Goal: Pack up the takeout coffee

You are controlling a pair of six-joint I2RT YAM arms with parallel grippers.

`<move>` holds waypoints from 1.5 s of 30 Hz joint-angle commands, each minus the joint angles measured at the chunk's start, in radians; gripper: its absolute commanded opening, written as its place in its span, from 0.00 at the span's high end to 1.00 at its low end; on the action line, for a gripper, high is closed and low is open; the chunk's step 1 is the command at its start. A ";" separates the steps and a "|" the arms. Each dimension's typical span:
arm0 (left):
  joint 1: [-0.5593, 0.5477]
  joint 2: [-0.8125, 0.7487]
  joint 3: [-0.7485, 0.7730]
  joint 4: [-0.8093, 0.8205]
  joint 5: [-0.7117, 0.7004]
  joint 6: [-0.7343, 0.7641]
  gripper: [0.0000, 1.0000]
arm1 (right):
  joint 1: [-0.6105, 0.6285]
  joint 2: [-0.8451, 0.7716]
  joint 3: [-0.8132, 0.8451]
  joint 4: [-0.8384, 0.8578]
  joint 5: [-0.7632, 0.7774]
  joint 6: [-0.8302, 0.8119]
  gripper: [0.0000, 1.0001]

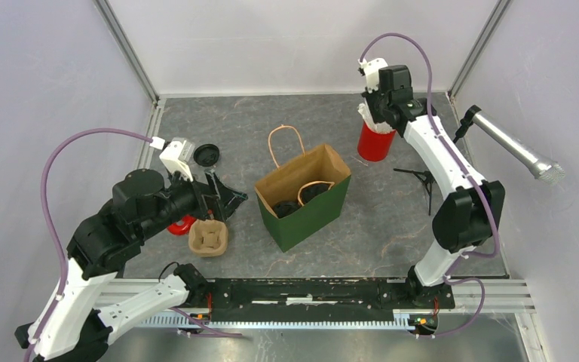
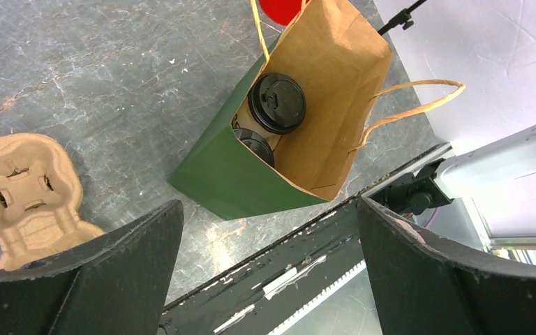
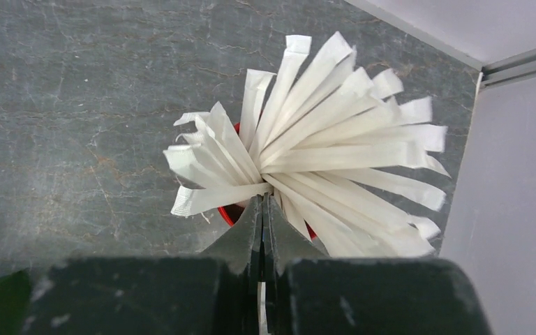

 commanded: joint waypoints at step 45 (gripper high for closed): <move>0.000 0.022 -0.020 0.006 0.023 0.004 0.00 | -0.003 -0.792 -0.205 0.125 -0.859 0.700 1.00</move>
